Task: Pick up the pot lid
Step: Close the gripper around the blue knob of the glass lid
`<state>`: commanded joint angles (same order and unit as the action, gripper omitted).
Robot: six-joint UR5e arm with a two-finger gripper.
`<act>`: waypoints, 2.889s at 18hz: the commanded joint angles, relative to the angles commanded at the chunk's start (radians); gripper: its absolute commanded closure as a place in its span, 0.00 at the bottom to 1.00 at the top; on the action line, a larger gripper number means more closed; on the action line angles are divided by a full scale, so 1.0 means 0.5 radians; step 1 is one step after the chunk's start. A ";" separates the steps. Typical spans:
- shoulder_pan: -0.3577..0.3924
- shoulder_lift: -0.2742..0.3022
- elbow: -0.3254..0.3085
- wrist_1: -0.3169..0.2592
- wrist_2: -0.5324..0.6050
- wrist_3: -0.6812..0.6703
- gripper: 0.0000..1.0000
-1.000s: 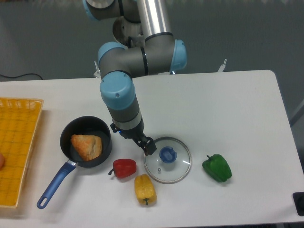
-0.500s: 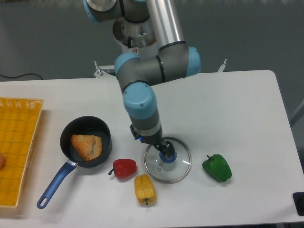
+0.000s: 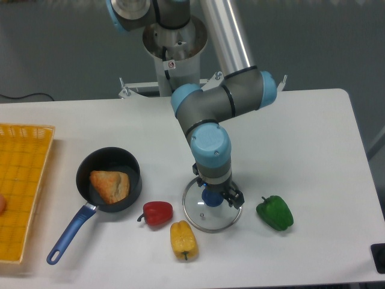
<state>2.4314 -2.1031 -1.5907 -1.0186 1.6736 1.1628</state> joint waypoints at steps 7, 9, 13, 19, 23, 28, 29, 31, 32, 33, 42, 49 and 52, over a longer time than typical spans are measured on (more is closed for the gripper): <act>0.006 -0.009 -0.006 0.000 -0.122 -0.015 0.00; 0.015 -0.009 -0.028 0.000 -0.175 -0.049 0.00; 0.031 -0.015 -0.031 0.000 -0.230 -0.043 0.00; 0.040 -0.003 -0.040 -0.006 -0.233 -0.040 0.00; 0.040 0.003 -0.040 -0.012 -0.227 -0.040 0.00; 0.040 -0.003 -0.055 -0.006 -0.230 -0.043 0.00; 0.040 -0.003 -0.058 -0.006 -0.230 -0.043 0.00; 0.040 -0.003 -0.058 -0.006 -0.230 -0.043 0.00; 0.040 -0.003 -0.058 -0.006 -0.230 -0.043 0.00; 0.040 -0.003 -0.058 -0.006 -0.230 -0.043 0.00; 0.040 -0.012 -0.058 -0.018 -0.224 -0.046 0.32; 0.040 -0.006 -0.034 -0.025 -0.227 -0.043 0.40; 0.040 0.000 -0.021 -0.028 -0.227 -0.043 0.41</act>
<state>2.4513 -2.1031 -1.6015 -1.0324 1.5601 1.1413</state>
